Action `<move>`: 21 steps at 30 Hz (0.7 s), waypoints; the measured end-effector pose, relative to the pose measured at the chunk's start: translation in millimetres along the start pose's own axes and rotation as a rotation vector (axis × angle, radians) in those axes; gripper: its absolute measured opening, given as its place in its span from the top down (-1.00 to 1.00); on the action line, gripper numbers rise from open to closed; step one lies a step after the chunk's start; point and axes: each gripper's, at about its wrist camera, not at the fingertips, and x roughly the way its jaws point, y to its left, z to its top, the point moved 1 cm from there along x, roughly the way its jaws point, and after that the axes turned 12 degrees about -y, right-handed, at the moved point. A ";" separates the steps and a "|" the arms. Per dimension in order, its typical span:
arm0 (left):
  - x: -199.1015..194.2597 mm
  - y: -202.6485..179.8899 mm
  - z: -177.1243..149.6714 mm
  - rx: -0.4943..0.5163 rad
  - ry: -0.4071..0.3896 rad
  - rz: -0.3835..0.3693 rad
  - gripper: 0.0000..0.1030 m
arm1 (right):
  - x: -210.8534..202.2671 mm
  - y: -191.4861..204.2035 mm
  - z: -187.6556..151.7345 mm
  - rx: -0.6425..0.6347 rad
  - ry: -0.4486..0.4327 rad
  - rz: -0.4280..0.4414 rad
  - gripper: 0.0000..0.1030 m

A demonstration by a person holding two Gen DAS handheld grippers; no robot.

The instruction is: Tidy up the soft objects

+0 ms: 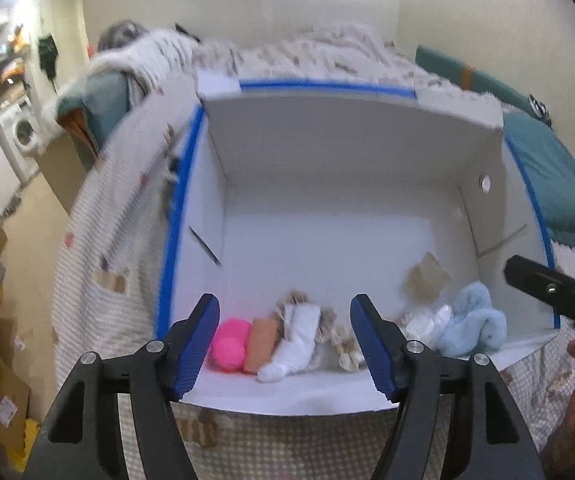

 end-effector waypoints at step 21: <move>-110.2 37.1 -2.0 -0.087 -0.211 -0.006 -0.99 | -106.1 23.7 -6.3 -0.126 -0.257 -0.075 -1.00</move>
